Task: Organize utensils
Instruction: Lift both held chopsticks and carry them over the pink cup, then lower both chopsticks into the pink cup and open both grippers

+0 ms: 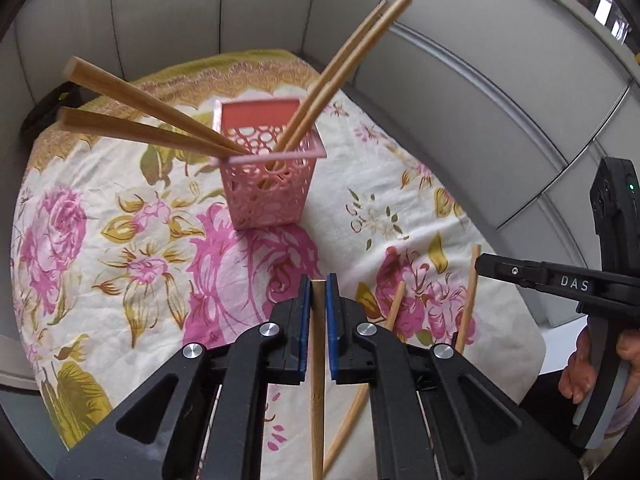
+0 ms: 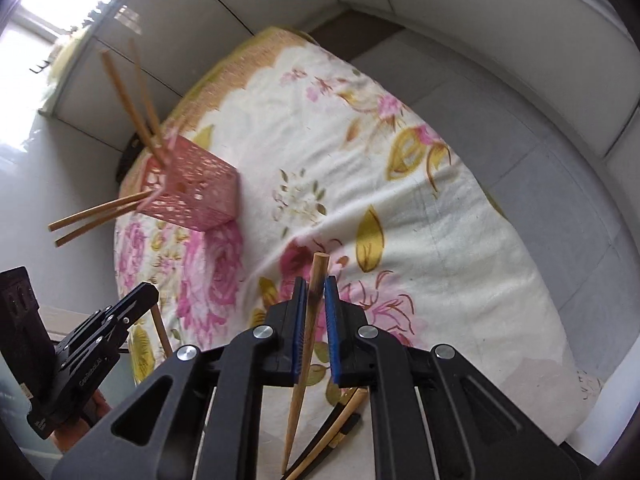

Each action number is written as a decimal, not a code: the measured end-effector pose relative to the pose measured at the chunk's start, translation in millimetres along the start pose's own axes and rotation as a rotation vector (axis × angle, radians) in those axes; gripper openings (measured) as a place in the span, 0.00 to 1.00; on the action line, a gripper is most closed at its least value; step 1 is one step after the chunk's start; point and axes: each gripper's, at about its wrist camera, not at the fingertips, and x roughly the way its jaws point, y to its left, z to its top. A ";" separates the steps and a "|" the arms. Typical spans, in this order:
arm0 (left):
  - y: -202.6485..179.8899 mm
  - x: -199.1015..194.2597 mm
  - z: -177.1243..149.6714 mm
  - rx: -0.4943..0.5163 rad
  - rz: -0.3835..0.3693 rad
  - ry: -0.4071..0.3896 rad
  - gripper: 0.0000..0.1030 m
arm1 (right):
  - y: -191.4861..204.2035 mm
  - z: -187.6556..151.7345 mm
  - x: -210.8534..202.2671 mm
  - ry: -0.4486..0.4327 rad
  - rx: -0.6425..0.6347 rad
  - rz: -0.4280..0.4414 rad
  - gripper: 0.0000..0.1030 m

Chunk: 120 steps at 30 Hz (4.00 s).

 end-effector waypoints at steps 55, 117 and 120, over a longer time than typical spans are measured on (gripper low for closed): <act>-39.3 -177.5 -44.0 -0.031 0.004 -0.542 0.06 | 95.2 -92.8 -147.8 -0.490 -0.490 0.140 0.08; 65.9 -185.8 44.4 -0.322 0.182 -0.866 0.67 | 169.9 64.6 -71.1 -0.697 -0.428 0.170 0.50; 65.6 -191.2 42.0 -0.324 0.183 -0.871 0.70 | 163.5 62.2 -90.9 -0.746 -0.392 0.188 0.70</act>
